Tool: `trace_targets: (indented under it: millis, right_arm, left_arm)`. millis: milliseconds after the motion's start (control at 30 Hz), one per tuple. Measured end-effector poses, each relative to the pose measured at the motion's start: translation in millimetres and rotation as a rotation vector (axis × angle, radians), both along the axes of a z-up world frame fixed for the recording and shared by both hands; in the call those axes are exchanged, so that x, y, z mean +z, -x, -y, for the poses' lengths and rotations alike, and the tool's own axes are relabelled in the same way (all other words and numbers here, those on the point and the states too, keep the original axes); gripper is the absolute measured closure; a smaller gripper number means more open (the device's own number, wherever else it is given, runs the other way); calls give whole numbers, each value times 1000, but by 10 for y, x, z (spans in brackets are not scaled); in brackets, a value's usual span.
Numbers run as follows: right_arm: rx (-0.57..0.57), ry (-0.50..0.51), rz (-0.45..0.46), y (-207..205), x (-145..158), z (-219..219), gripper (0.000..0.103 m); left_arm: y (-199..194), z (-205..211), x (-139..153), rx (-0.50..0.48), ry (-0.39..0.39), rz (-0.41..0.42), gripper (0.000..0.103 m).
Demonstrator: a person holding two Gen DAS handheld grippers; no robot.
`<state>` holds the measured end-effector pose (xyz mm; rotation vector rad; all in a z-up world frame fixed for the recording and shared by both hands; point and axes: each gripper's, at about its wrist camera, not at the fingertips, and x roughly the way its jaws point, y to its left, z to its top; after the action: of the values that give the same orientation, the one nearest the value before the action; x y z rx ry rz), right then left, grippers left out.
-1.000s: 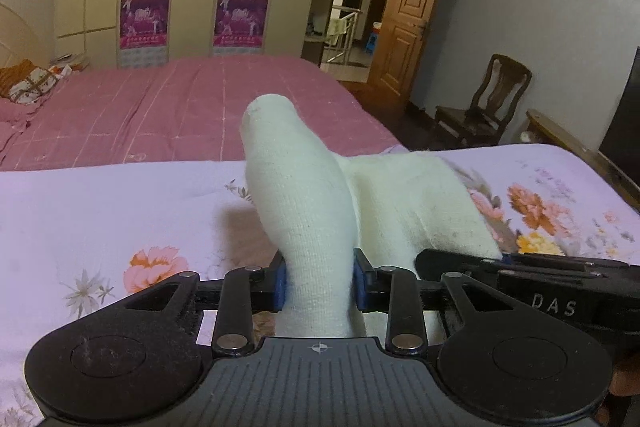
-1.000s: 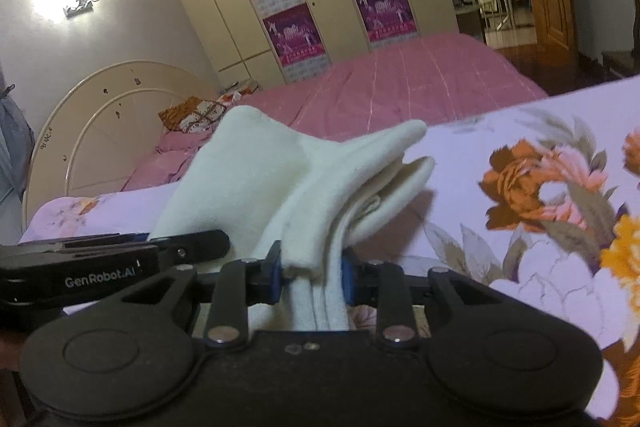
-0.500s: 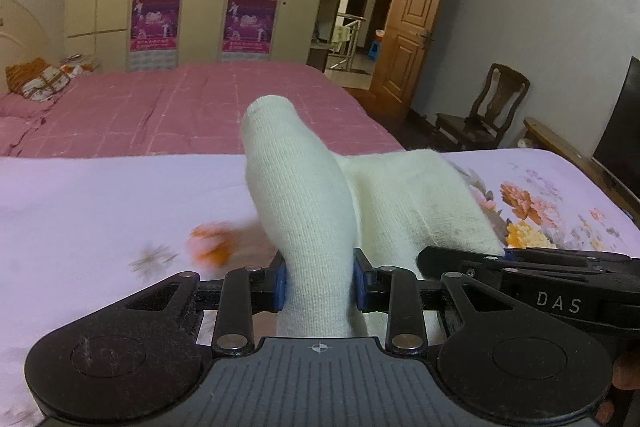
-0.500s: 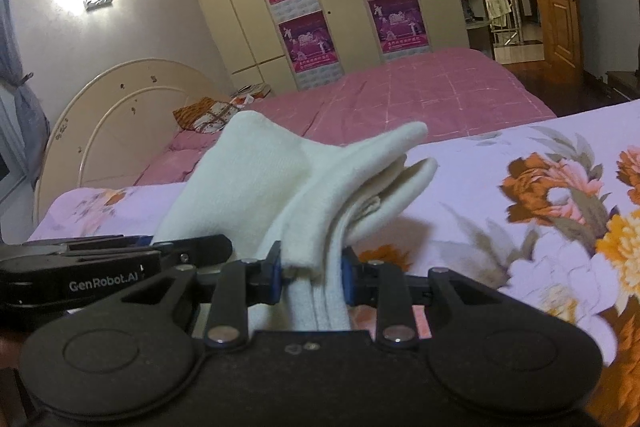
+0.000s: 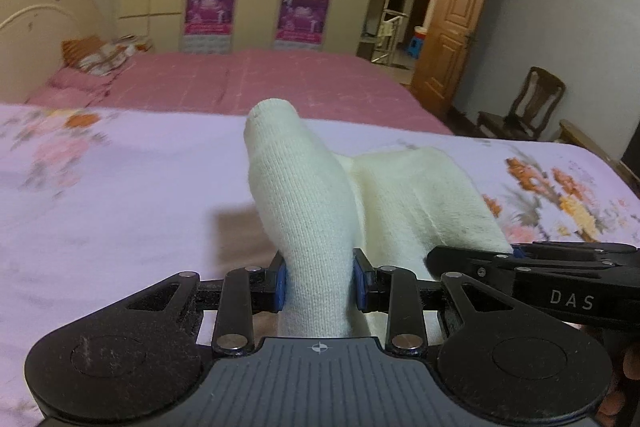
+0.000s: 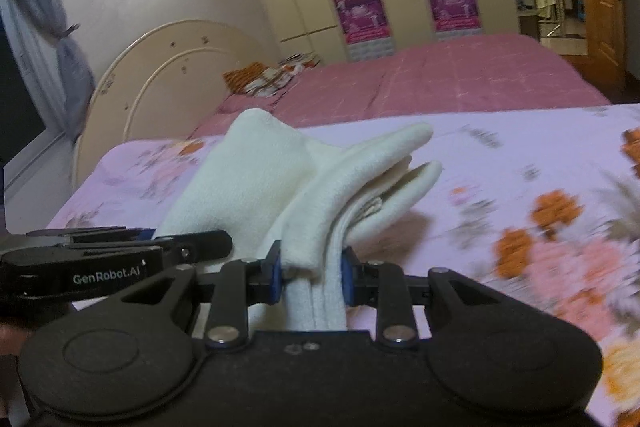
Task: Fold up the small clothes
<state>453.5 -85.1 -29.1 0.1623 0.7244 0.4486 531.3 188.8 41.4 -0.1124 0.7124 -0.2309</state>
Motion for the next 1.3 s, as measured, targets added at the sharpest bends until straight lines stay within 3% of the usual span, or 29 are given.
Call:
trace_targets:
  millis: [267, 467, 567, 667, 767, 933, 1000, 1067, 1200, 1300]
  right_arm:
    - [69, 18, -40, 136, -126, -611, 76]
    - [69, 22, -79, 187, -227, -627, 76]
    - [39, 6, -131, 175, -366, -551, 76]
    - [19, -51, -192, 136, -542, -412, 75]
    - [-10, -145, -241, 114, -668, -226, 69]
    - [-11, -171, -252, 155, -636, -49, 61]
    - [-21, -180, -216, 194, -523, 55, 62]
    - [-30, -170, -135, 193, -353, 27, 75]
    - [-3, -99, -56, -24, -197, -255, 78]
    - [25, -4, -33, -166, -251, -488, 80]
  left_arm:
    - [248, -553, -262, 74, 52, -42, 71]
    - [300, -668, -522, 79, 73, -91, 70]
    - [313, -668, -684, 107, 43, -89, 50]
    - [339, -785, -787, 124, 75, -85, 34]
    - [356, -914, -822, 122, 106, -93, 29]
    - [423, -1141, -672, 133, 132, -80, 28]
    - [413, -1146, -562, 111, 126, -42, 28]
    - [319, -1089, -480, 67, 147, -3, 28]
    - [36, -811, -426, 24, 96, 31, 29]
    - [-136, -655, -560, 30, 51, -23, 29]
